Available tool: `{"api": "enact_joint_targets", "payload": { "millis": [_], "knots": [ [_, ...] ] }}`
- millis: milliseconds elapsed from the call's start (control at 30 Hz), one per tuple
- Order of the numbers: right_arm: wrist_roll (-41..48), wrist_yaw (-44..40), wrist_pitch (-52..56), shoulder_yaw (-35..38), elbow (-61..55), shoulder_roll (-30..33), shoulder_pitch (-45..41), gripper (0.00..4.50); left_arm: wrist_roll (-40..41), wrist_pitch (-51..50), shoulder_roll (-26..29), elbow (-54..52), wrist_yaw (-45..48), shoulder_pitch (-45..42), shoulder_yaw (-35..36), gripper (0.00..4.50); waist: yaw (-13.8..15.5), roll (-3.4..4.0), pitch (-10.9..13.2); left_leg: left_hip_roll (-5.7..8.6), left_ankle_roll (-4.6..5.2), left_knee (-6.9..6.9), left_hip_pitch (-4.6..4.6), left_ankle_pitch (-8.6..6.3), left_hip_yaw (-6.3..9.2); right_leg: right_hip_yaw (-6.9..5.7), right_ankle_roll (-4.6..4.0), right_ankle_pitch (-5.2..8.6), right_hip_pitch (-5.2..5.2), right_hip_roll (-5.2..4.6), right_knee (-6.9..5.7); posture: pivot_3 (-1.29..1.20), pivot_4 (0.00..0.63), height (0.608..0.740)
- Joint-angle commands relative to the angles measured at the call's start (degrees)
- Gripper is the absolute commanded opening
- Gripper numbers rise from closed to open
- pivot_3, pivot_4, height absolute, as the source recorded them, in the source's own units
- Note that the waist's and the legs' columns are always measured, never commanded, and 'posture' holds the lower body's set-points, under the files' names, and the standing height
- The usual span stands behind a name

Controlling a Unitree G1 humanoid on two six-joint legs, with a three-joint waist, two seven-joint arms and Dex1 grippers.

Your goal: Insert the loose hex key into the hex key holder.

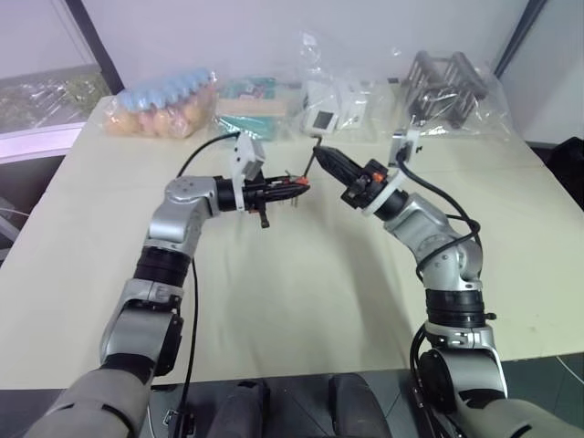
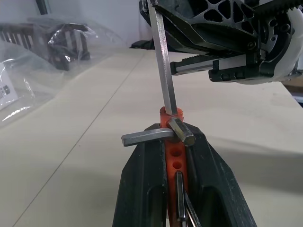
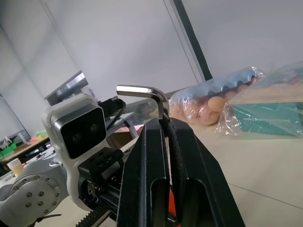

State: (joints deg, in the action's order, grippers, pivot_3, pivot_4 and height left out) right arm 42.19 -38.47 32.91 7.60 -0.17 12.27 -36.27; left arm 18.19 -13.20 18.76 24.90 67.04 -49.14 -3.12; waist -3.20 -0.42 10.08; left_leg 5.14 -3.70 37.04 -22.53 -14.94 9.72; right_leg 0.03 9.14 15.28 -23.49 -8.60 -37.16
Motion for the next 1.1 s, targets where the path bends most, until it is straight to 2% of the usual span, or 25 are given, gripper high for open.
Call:
{"api": "enact_joint_targets", "payload": {
  "millis": [33,900,1100],
  "knots": [
    [0.14,-1.73,1.04,-2.7,-2.83,-0.09,0.77,0.04,1.39,1.15,-0.56,-2.06,-0.44,-2.35,1.17,0.0,0.02,0.0,0.0,0.0,0.0,0.0,0.0,0.0,0.0,0.0,0.0,0.0,0.0,0.0,0.0,0.0,0.15,0.74],
    [-0.68,-1.79,1.64,-5.63,-4.88,-2.51,1.97,0.04,1.34,5.05,-3.76,1.32,-3.55,-6.11,2.9,0.0,0.64,-0.01,-0.01,0.0,0.0,0.04,0.0,0.0,0.0,0.0,0.0,0.0,0.02,0.0,0.0,0.0,0.15,0.74],
    [0.14,-0.4,1.09,-3.64,-4.36,-3.01,1.34,0.04,0.89,4.35,-2.69,0.82,-2.22,-4.81,2.05,0.0,0.63,-0.01,0.0,0.0,0.0,0.04,0.0,0.0,0.01,-0.01,0.0,0.0,0.02,0.01,-0.01,0.0,0.15,0.74]
  ]
}}
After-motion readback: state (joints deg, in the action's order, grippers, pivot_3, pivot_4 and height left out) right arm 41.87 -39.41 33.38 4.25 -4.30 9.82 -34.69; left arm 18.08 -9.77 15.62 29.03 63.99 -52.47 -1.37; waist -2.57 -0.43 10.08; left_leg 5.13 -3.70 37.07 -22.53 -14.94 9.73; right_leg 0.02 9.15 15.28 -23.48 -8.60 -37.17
